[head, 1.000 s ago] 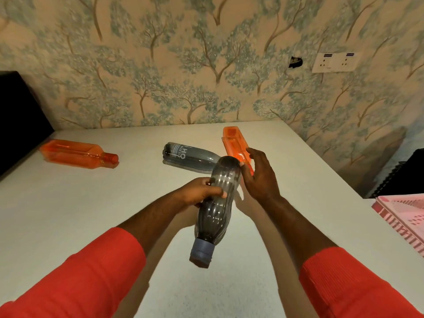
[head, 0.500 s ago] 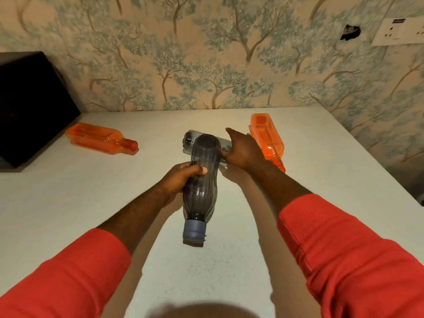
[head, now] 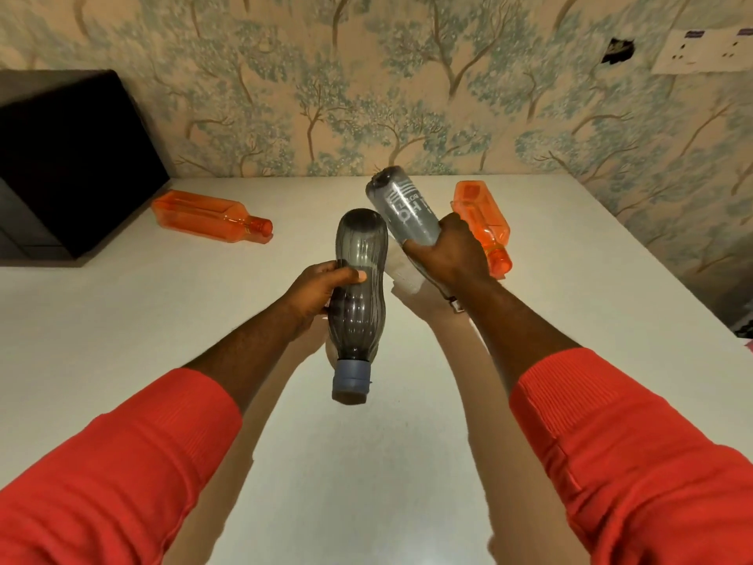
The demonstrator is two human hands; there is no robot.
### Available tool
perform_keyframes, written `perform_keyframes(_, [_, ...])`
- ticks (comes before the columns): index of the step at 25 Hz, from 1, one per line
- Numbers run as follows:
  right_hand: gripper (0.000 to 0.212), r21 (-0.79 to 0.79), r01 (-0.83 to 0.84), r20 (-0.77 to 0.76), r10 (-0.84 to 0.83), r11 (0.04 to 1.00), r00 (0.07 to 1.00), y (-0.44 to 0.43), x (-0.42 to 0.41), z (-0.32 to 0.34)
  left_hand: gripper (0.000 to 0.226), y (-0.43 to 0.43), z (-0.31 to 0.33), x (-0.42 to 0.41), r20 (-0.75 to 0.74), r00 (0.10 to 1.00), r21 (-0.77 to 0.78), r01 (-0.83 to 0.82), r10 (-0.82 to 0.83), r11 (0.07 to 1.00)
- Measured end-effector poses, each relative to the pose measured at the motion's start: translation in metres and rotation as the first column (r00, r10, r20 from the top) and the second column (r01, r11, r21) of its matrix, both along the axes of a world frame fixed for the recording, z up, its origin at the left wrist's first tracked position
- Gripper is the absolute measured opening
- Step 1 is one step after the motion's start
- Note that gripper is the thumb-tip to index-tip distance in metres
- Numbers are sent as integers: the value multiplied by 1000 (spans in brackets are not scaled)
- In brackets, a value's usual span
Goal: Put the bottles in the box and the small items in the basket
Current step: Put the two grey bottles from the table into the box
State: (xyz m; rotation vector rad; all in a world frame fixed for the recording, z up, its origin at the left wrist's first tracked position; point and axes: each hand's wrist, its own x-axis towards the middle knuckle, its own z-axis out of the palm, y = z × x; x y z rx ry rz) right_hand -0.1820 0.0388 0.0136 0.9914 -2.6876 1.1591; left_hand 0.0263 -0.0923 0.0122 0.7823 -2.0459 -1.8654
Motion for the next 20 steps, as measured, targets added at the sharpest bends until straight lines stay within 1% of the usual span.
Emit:
perform_keyframes(4, [63, -173, 47, 18, -45, 984, 999, 48, 80, 29, 25, 23, 18, 57, -88, 996, -16, 8, -10, 1000])
perform_keyframes(7, [64, -211, 81, -4, -84, 974, 996, 91, 154, 43, 17, 49, 33, 114, -150, 988, 20, 25, -22, 999])
perform_keyframes(13, [75, -246, 150, -58, -169, 958, 984, 175, 308, 65, 34, 115, 59, 239, -265, 960, 1, 99, -95, 995])
perform_keyframes(16, [75, -307, 177, -19, -192, 935, 981, 220, 379, 69, 41, 152, 66, 296, -269, 948, -5, 173, -168, 985])
perform_keyframes(20, [79, -328, 233, 98, -212, 915, 972, 272, 441, 58, 43, 198, 57, 346, -243, 946, 14, 227, -217, 974])
